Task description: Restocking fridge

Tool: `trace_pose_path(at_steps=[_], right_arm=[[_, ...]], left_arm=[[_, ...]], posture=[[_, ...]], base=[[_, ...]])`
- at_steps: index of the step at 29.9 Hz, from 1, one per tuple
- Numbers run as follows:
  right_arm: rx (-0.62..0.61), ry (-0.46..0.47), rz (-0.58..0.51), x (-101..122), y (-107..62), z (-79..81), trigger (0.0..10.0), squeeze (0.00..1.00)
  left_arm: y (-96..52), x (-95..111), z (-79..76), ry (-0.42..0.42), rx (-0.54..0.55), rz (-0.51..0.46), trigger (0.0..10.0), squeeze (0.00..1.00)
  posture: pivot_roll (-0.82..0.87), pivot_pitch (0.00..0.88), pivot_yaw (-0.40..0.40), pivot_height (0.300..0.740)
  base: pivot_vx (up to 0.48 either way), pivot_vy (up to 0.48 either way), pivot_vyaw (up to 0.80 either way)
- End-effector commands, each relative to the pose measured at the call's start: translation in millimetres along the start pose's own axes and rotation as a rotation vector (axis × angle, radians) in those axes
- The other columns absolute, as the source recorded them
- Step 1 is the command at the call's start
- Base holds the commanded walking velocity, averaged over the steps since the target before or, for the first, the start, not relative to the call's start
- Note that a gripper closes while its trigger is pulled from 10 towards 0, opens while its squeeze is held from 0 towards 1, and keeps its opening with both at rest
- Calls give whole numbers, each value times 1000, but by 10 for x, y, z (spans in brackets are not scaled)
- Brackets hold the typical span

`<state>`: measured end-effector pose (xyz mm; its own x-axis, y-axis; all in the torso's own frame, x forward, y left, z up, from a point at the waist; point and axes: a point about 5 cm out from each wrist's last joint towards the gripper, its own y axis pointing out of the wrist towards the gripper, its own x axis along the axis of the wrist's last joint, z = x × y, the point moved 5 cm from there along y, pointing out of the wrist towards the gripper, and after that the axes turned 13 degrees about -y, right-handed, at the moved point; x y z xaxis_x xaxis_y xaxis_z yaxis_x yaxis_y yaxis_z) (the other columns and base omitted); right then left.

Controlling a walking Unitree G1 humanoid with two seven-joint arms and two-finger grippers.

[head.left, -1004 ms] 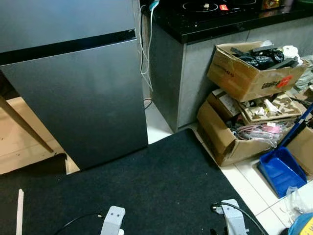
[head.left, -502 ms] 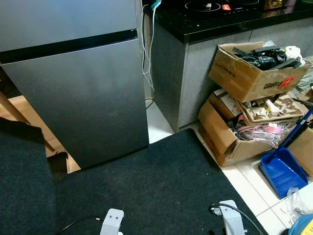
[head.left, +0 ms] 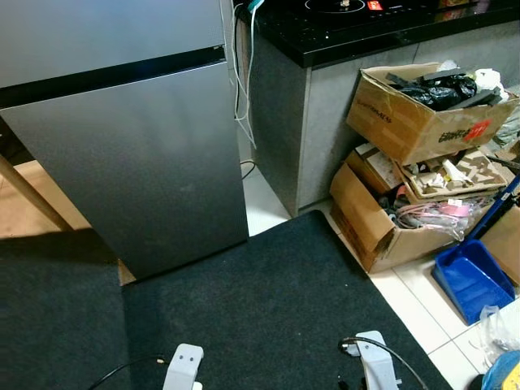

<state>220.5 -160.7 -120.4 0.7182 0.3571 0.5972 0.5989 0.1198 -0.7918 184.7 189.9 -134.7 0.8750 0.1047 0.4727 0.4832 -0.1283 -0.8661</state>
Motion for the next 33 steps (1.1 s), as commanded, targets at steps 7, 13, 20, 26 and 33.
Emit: trace_pose_path(at_steps=[7, 13, 20, 26, 33], right_arm=[[-4, -4, 9, -42, -12, -26, 10000, 0], [-10, -10, 21, -85, -24, -52, 10000, 0], [-11, -13, 23, -83, -23, -59, 10000, 0], [-12, -15, 26, -92, -25, -61, 10000, 0], [-12, -15, 27, -97, -26, -61, 10000, 0]], left_arm=[[-27, -138, 56, -18, 14, 29, 10000, 0], [-22, -167, 24, -11, 7, 38, 10000, 0], [-17, -128, 25, -7, 7, 31, 10000, 0], [-19, -178, 10, -11, 6, 40, 10000, 0], [-22, -207, 6, -10, 5, 46, 10000, 0]], posture=[[-88, 127, 3, 740], [-89, 112, 1, 740], [-88, 113, 1, 740], [-87, 114, 0, 740], [-87, 114, 0, 740]], base=[[0, 0, 0], [0, 0, 0], [0, 0, 0], [0, 0, 0], [0, 0, 0]])
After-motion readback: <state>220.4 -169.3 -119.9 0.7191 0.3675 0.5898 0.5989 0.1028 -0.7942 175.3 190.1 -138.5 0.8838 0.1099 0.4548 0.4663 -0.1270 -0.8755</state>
